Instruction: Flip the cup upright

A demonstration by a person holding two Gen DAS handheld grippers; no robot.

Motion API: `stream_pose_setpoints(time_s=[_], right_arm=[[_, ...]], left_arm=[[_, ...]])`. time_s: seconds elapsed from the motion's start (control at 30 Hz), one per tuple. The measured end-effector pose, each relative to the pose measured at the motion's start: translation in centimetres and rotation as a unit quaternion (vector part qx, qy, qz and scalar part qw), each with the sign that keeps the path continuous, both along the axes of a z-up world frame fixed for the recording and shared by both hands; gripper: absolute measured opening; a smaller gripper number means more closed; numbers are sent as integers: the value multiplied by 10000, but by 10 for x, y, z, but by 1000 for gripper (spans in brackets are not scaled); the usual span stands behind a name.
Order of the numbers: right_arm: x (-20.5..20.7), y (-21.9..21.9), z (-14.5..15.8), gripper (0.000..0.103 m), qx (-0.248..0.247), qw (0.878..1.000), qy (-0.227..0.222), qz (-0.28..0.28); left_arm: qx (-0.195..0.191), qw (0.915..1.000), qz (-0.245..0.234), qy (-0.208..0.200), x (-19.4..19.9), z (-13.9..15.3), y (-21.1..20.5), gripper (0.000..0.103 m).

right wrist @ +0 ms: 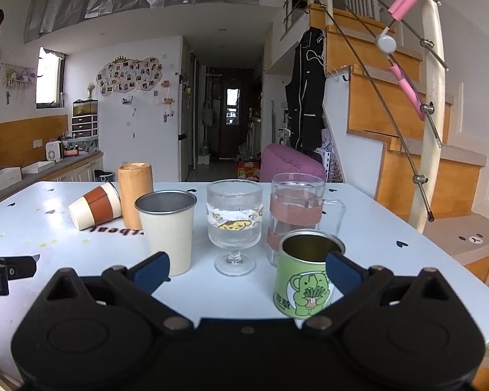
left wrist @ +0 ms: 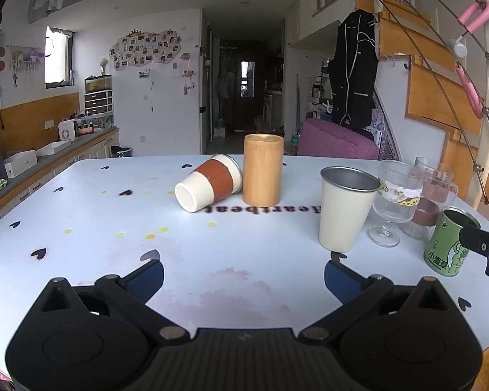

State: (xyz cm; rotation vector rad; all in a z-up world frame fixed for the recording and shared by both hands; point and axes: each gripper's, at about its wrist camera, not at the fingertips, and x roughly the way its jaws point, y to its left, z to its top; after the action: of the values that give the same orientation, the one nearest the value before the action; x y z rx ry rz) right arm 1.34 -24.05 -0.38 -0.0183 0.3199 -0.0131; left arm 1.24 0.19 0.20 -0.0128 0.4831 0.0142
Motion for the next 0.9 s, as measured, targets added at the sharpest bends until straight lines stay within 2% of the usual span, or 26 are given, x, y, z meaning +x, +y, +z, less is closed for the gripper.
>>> stream_pose_setpoints(time_s=[0.9], right_arm=[[2,0,0,103,8,10000,7,-10]], left_arm=[[-18,10000,6,-5,-1,-1,1,103]])
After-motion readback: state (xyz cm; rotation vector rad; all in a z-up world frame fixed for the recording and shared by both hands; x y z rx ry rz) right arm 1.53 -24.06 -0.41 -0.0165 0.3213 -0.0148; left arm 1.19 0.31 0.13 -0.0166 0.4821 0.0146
